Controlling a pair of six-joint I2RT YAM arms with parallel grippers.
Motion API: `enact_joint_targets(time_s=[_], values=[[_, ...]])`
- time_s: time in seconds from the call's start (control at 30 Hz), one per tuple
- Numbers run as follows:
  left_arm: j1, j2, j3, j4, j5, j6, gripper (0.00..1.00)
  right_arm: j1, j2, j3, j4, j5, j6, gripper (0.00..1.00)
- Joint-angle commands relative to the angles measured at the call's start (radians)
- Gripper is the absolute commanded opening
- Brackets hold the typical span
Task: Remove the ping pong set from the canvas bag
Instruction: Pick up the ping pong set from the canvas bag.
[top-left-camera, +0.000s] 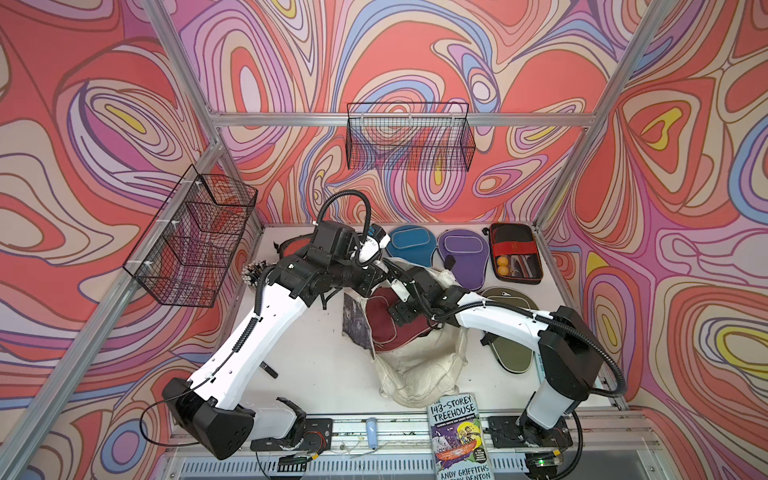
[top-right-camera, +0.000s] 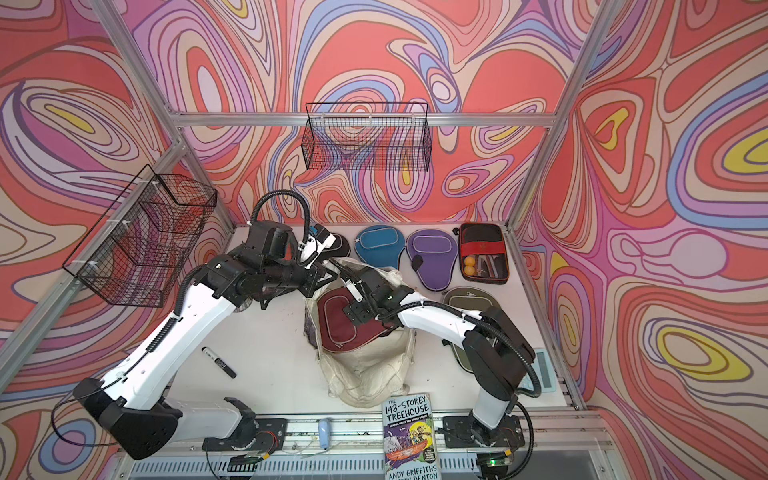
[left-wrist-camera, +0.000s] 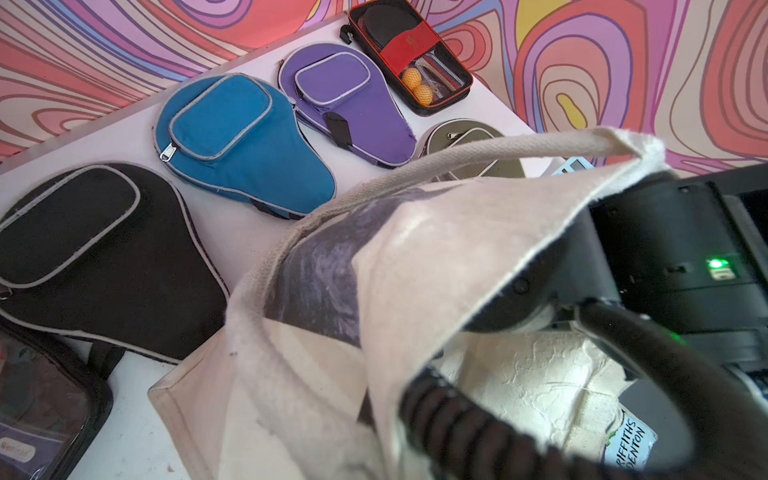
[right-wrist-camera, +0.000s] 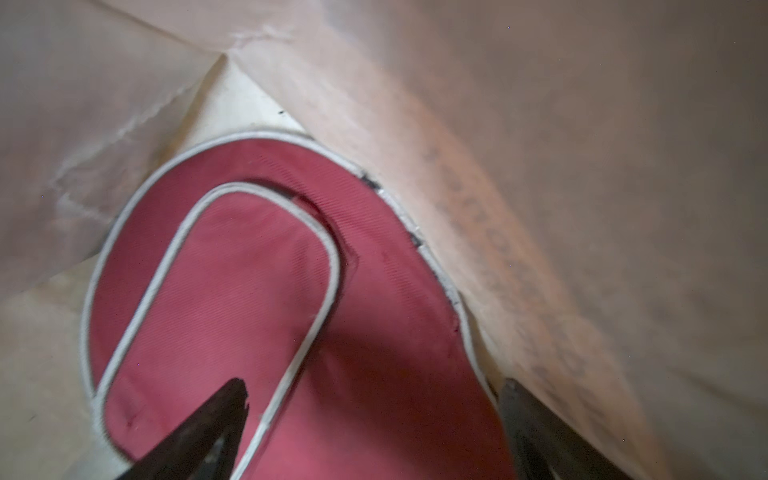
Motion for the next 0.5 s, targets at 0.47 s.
enact_joint_targets(time_s=[0.47], values=[[-0.014, 0.046, -0.001, 0.069, 0.282, 0.050, 0.00, -0.165, 0.207, 0.055, 0.074, -0.346, -0.055, 0.98]])
